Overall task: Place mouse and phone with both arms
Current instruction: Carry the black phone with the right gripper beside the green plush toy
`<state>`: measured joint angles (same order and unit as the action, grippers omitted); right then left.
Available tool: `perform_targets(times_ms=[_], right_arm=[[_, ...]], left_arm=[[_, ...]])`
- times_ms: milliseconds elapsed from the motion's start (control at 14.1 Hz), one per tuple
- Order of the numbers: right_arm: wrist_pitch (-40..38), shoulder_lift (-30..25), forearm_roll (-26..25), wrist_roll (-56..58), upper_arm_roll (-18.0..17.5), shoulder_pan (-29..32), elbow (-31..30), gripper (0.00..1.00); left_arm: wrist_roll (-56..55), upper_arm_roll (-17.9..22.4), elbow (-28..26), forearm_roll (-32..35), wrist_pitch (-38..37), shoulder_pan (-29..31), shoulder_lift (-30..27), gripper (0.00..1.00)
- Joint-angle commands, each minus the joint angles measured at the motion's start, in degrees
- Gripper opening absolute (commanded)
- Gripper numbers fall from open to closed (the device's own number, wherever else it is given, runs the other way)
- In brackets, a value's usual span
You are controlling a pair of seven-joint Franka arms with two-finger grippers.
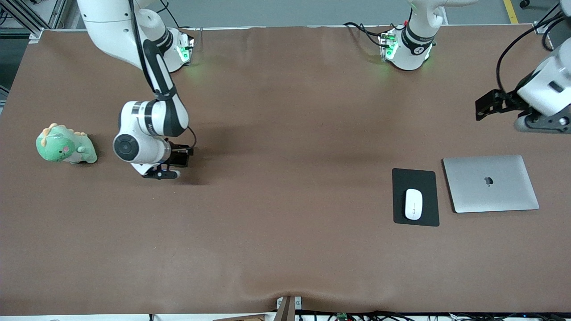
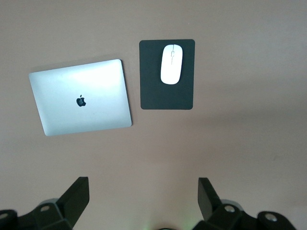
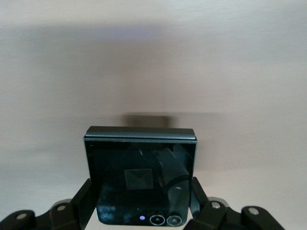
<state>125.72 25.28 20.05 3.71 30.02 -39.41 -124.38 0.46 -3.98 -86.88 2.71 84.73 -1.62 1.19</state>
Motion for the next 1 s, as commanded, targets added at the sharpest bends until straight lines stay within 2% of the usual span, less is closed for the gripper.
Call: perform_targets(times_ms=[0, 356, 925], right_arm=[[1.97, -1.55, -0.71, 5.76, 1.36, 3.10, -2.44, 0.00], [6.02, 0.12, -0.71, 15.34, 1.36, 11.36, -3.94, 0.00], [10.16, 1.53, -0.71, 18.44, 1.36, 16.21, -6.22, 0.00]], left_arm=[[1.29, 1.08, 1.89, -1.39, -1.68, -0.67, 0.21, 1.00], [0.15, 2.14, 1.28, -1.75, -2.29, -1.11, -0.31, 1.00], [2.44, 1.61, 1.01, -2.01, -1.68, -1.19, -0.05, 1.00]])
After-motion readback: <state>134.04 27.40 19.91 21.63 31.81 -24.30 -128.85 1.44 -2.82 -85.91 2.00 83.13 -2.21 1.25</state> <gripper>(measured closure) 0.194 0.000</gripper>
